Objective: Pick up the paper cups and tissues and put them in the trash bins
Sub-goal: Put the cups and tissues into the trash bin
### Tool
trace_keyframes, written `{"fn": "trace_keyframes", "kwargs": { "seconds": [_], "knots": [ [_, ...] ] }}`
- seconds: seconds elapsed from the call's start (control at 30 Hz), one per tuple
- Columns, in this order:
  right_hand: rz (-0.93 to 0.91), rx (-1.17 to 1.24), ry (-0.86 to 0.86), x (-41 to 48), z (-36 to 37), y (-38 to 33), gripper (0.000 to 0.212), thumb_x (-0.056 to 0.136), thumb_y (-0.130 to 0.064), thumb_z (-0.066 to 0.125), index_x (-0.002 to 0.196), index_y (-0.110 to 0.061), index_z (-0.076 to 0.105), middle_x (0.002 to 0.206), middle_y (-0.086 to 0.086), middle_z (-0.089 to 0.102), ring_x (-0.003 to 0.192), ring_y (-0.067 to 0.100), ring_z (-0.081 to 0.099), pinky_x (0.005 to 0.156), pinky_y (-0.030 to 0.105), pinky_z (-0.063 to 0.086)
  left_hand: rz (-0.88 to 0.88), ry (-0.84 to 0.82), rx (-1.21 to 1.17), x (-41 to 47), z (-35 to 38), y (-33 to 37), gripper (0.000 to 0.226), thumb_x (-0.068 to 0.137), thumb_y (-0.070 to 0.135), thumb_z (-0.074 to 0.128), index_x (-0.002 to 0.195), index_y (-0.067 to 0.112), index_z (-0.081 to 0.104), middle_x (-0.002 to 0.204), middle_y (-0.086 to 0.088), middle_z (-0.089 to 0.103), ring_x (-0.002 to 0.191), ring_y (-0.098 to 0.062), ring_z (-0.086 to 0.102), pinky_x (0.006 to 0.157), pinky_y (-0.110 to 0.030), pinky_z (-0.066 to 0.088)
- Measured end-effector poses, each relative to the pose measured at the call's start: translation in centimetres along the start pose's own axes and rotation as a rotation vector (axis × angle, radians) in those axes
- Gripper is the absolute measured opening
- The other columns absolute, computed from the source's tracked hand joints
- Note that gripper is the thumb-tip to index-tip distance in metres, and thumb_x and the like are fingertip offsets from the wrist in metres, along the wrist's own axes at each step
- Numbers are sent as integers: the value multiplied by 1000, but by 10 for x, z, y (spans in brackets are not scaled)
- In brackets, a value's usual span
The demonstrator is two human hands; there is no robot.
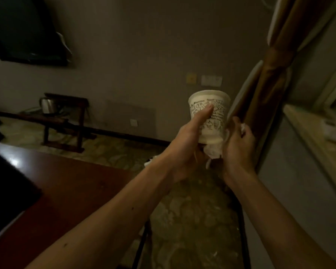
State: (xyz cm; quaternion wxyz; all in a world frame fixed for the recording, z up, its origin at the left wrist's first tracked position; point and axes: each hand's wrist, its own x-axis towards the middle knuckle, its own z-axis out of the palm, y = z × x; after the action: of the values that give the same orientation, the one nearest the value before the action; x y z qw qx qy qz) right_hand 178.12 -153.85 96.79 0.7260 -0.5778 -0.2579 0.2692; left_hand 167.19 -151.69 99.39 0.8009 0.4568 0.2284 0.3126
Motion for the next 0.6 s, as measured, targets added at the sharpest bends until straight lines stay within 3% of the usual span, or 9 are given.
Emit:
{"fn": "trace_keyframes", "kwargs": {
  "seconds": [0.07,0.13,0.3,0.4,0.43,0.5,0.6],
  "knots": [
    [-10,30,-82,-19,30,-26,21,104,-31,41,87,-26,51,103,17,65,100,35,66,87,54,55,46,16,5,-30,-3,33,56,90,51,58,130,12,58,118,-9,70,108,-22,67,90,-35,55],
    [-24,24,-188,-37,60,-38,22,105,-34,39,86,-28,50,98,14,65,98,34,66,85,55,55,95,57,-7,-57,-15,58,57,90,50,57,132,12,57,125,-11,67,114,-23,64,96,-37,51],
    [36,71,-536,-75,133,-39,23,101,-50,37,99,-35,54,95,2,72,83,17,73,58,28,56,240,245,24,-119,-59,99,63,91,52,55,135,7,54,126,-14,65,115,-27,62,100,-42,49],
    [96,53,-801,-105,171,-33,29,98,-57,35,105,-37,55,90,-5,74,81,15,74,57,26,56,321,432,37,-159,-82,114,63,88,52,59,131,7,58,126,-18,64,119,-33,60,104,-48,46],
    [122,46,-883,-116,182,-31,30,98,-58,34,106,-37,55,92,-5,74,81,16,74,58,28,56,340,490,34,-171,-89,117,62,87,53,60,129,7,60,124,-18,66,118,-33,61,103,-48,48],
    [154,30,-1036,-137,201,-25,29,98,-56,35,106,-38,56,95,-3,74,83,17,73,63,32,57,401,595,34,-195,-101,120,56,85,53,62,120,10,66,117,-15,70,108,-28,68,86,-38,57],
    [127,17,-1296,-166,216,-17,33,95,-58,37,113,-37,53,99,-7,73,85,16,73,64,28,55,488,752,68,-229,-112,111,54,76,61,68,109,19,73,112,-13,72,98,-24,71,70,-30,58]
  ]
}}
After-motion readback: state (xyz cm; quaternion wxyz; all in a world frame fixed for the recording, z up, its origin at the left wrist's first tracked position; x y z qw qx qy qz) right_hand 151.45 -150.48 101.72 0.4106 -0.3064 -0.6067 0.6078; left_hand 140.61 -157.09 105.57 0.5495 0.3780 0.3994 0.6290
